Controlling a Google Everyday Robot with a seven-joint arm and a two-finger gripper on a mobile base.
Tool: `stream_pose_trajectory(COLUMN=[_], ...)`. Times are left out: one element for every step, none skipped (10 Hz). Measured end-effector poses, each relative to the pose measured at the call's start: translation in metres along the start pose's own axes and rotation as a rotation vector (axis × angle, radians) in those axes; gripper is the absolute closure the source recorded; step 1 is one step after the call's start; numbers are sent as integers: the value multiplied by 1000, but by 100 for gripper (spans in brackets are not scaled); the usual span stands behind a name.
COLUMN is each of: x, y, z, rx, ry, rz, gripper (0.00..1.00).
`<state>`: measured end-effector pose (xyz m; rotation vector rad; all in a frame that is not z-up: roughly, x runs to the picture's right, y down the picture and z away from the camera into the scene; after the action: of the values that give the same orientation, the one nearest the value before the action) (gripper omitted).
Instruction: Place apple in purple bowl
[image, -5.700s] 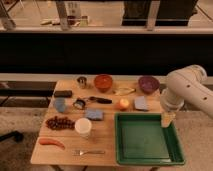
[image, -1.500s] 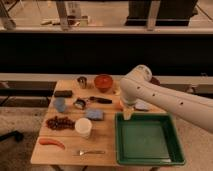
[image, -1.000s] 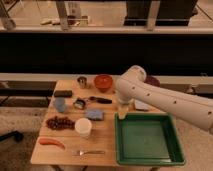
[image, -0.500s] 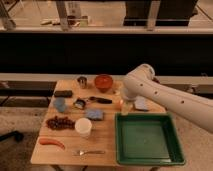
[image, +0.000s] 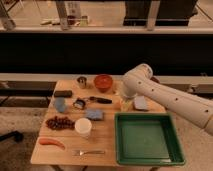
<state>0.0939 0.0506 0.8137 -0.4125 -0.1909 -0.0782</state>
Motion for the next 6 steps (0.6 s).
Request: stream_pose_trajectory(x=[0,5,8,11,17,23], y=[-7,-14,-19,-22,-22,-21], z=[8,17,23,31,35,39], rx=[-1,0,0,-2,-2,-1], ry=[-6,-8,-9,-12,-8,-3], rz=[-5,-2,2,12,20,29], gripper=[20,20,20,20,20,20])
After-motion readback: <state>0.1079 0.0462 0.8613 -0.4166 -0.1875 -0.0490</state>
